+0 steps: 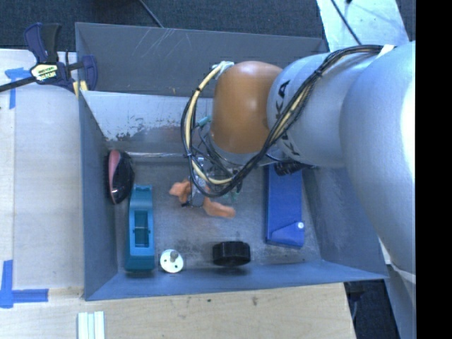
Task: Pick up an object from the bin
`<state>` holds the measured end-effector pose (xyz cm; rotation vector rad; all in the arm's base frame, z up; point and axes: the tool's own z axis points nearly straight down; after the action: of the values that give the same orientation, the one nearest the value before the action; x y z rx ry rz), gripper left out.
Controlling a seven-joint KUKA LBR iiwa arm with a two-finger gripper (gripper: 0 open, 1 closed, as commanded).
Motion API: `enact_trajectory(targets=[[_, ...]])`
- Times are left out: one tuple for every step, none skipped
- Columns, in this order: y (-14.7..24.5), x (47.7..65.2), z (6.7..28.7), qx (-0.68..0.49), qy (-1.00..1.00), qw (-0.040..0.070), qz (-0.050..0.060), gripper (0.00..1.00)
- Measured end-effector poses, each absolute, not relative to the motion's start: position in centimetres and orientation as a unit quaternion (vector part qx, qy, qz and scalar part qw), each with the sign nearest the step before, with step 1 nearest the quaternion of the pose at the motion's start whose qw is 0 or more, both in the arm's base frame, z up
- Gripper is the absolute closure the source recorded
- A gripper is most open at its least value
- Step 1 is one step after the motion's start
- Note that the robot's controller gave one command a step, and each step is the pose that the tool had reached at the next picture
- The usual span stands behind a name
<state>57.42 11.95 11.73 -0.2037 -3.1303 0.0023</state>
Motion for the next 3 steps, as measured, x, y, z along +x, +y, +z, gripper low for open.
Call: enact_trajectory(targets=[[12.6, 59.6, 14.4, -0.063, -0.998, -0.008, -0.002, 1.0], [10.6, 58.4, 12.8, -0.062, -0.998, 0.003, 0.001, 1.0], [11.5, 61.3, 19.6, -0.065, -0.998, 0.0, 0.0, 1.0]])
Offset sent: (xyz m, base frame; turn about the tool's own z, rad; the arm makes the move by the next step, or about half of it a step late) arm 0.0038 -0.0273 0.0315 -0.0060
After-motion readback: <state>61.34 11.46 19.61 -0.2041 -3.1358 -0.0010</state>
